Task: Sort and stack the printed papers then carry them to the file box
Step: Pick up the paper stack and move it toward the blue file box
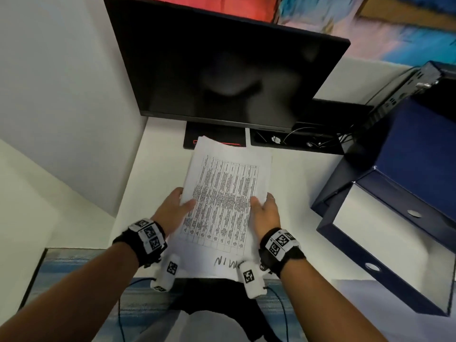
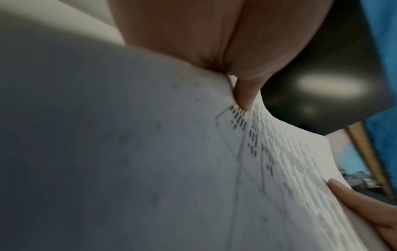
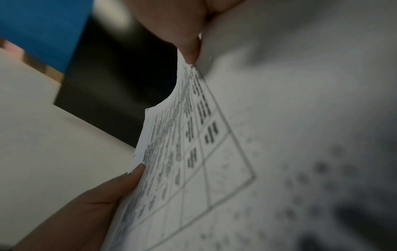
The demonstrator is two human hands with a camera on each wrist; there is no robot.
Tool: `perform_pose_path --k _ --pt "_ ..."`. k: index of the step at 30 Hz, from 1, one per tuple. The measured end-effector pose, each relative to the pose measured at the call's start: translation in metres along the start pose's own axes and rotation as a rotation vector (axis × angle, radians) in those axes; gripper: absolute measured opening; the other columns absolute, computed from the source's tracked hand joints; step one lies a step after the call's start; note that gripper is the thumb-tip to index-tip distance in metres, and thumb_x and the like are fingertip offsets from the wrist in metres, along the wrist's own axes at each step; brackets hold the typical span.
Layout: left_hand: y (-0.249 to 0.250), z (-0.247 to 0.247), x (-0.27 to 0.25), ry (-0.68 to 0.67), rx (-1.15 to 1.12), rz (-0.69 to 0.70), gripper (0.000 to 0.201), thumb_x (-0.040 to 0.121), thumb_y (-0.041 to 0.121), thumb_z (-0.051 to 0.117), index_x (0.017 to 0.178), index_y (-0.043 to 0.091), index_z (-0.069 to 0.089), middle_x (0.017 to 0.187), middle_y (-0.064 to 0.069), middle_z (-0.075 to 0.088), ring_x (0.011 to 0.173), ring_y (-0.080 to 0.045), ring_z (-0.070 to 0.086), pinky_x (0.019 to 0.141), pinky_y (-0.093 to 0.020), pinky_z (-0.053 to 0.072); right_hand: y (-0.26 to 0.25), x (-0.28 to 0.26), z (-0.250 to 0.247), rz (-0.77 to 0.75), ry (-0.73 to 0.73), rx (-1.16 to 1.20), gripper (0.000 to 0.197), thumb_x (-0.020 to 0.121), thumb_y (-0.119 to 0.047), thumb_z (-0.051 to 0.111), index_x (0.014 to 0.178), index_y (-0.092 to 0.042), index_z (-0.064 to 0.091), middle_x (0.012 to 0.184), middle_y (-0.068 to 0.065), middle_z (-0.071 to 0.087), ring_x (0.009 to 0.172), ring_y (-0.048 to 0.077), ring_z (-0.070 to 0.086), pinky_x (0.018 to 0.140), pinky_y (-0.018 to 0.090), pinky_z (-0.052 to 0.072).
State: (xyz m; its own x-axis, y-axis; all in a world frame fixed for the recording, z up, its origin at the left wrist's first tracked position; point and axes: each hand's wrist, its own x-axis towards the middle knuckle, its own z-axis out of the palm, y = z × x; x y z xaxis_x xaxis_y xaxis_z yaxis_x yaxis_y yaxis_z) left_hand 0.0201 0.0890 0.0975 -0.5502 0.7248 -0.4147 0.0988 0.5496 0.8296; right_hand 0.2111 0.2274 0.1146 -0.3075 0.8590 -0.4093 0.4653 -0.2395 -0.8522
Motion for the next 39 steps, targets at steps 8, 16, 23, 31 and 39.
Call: perform_pose_path --k 8,16,23,31,39 --pt "0.087 0.022 -0.029 -0.005 -0.192 0.307 0.024 0.102 0.025 0.048 0.126 0.020 0.053 0.111 0.006 0.070 0.094 -0.004 0.070 0.080 -0.025 0.057 -0.044 -0.053 -0.079 -0.247 0.209 0.107 0.040 0.101 -0.012 0.045 0.139 -0.022 0.040 0.106 -0.015 0.063 0.088 -0.004 0.062 0.081 0.014 0.050" --pt "0.156 0.103 -0.070 -0.357 -0.263 0.244 0.034 0.100 0.017 0.052 0.134 0.021 0.054 0.117 -0.002 0.071 0.101 -0.020 0.071 0.091 -0.045 0.057 -0.004 -0.128 -0.182 -0.139 0.218 0.175 0.053 0.092 0.008 0.042 0.136 -0.022 0.048 0.119 0.001 0.071 0.103 0.019 0.070 0.079 0.028 0.059" --pt "0.184 0.160 -0.099 -0.641 -0.228 0.026 0.028 0.098 0.001 0.045 0.120 0.005 0.063 0.107 -0.016 0.071 0.094 -0.032 0.068 0.087 -0.046 0.055 0.043 -0.161 -0.244 0.236 0.391 0.176 0.021 0.090 0.008 0.055 0.102 -0.003 0.069 0.084 0.008 0.074 0.071 0.025 0.070 0.066 0.031 0.055" --pt "0.221 0.181 -0.116 -0.659 -0.240 -0.218 0.024 0.093 -0.005 0.043 0.105 -0.004 0.064 0.082 -0.019 0.070 0.058 -0.028 0.069 0.049 -0.034 0.057 0.044 -0.179 -0.280 0.400 0.291 0.352 0.024 0.095 0.002 0.049 0.106 -0.007 0.069 0.116 0.025 0.068 0.094 0.035 0.063 0.090 0.054 0.051" --pt "0.208 0.172 -0.101 -0.624 -0.269 -0.187 0.023 0.093 -0.003 0.045 0.105 -0.005 0.064 0.088 -0.020 0.070 0.066 -0.027 0.069 0.050 -0.033 0.059 0.037 -0.179 -0.276 0.368 0.238 0.351 0.024 0.094 -0.003 0.053 0.113 -0.008 0.068 0.102 0.020 0.071 0.084 0.029 0.064 0.079 0.041 0.055"
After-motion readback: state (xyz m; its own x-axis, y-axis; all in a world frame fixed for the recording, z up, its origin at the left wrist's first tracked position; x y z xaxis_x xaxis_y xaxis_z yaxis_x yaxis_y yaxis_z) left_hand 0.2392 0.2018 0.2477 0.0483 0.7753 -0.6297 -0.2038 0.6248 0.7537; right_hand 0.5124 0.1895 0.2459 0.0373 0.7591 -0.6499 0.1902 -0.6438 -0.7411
